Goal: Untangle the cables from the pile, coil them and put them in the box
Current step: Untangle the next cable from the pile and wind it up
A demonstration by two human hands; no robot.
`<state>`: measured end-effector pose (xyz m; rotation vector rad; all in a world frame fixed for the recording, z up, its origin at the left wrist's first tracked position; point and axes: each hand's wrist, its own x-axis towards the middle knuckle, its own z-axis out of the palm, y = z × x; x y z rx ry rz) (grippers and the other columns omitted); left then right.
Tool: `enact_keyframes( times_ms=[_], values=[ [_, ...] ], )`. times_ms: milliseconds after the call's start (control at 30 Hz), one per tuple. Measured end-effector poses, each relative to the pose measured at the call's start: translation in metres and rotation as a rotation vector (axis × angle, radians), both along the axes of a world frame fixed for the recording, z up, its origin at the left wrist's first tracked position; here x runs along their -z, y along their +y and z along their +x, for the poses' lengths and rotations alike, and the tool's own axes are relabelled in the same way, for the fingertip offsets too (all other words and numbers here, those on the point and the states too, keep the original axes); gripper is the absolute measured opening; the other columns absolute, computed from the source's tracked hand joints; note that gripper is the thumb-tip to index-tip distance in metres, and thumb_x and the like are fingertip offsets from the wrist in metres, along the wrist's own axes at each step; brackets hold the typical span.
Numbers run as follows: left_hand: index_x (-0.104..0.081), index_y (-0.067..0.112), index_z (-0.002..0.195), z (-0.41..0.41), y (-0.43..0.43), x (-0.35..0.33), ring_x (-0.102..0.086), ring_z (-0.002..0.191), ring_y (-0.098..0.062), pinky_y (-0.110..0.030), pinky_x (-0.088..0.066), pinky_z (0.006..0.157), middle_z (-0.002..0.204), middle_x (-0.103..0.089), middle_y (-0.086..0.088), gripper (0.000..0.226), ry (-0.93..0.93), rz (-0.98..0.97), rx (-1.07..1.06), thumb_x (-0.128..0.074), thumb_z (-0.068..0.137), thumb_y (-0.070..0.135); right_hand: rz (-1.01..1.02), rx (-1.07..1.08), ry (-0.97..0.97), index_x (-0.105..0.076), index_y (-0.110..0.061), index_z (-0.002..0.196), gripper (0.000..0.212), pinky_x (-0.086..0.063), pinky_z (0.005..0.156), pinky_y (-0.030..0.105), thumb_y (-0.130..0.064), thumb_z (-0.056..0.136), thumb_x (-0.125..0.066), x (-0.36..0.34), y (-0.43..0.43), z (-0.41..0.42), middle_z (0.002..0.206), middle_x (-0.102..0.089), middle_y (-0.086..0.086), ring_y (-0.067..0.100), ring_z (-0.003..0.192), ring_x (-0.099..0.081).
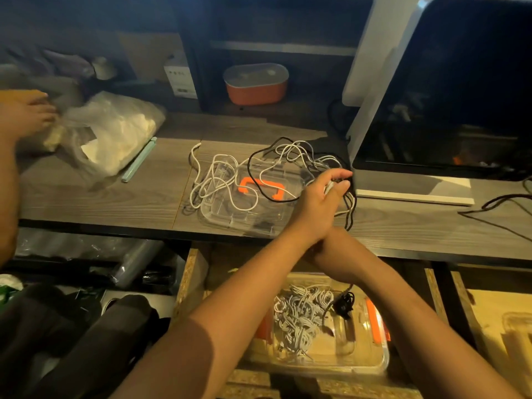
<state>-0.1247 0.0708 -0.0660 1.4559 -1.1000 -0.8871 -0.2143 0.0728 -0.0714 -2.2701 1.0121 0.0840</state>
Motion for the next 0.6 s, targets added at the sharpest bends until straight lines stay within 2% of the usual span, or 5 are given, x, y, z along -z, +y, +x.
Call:
enact_keyframes(
  times_ms=[133,200,300,433,600],
  values=[
    [-0.059,0.019,0.123,0.013,0.002,0.005,-0.057,0.107,-0.014,-0.024,-0.042,0.086,0.121,-0.062,-0.002,0.032,-0.235,-0.023,-0.004,-0.043,0.099,0.031,-0.012,-0.041,-0.076,-0.063,-0.006,0.079,0.008,-0.048,0.066,0.048,-0.011,0.082,-0.056,-0.010,0.000,-0.004,0.074,-0.064,0.011,0.026,0.067,-0.057],
    [-0.061,0.019,0.121,0.019,0.003,0.010,-0.057,0.106,-0.019,-0.028,-0.044,0.085,0.119,-0.063,-0.004,0.039,-0.413,-0.032,0.007,-0.036,0.098,0.037,-0.011,-0.066,-0.081,-0.063,-0.008,0.080,0.008,-0.048,0.066,0.046,-0.012,0.083,-0.057,-0.015,-0.001,-0.008,0.074,-0.064,0.009,0.023,0.067,-0.057],
    [-0.062,0.015,0.108,0.027,0.005,0.018,-0.058,0.094,-0.026,-0.030,-0.038,0.071,0.103,-0.063,-0.008,0.035,-0.642,0.019,-0.061,-0.034,0.101,0.035,-0.005,-0.080,-0.076,-0.066,-0.010,0.089,0.011,-0.049,0.071,0.041,-0.017,0.085,-0.058,-0.024,-0.001,-0.009,0.083,-0.067,0.007,0.022,0.075,-0.060],
    [-0.061,0.013,0.105,0.030,0.008,0.025,-0.057,0.082,-0.027,-0.030,-0.031,0.062,0.097,-0.061,-0.009,0.035,-0.879,0.026,-0.132,-0.033,0.101,0.033,-0.001,-0.015,0.047,-0.066,-0.009,0.081,0.018,-0.050,0.069,0.039,-0.021,0.088,-0.055,-0.026,-0.003,-0.010,0.080,-0.065,0.007,0.020,0.073,-0.060],
    [-0.060,0.017,0.112,0.048,0.011,0.039,-0.058,0.095,-0.026,-0.032,-0.037,0.069,0.108,-0.061,-0.007,0.040,-0.951,0.183,0.005,-0.033,0.099,0.043,-0.104,0.088,0.022,-0.069,-0.008,0.082,0.029,-0.051,0.070,0.040,-0.027,0.095,-0.051,-0.039,-0.011,-0.022,0.076,-0.065,0.006,0.017,0.069,-0.058]
  ],
)
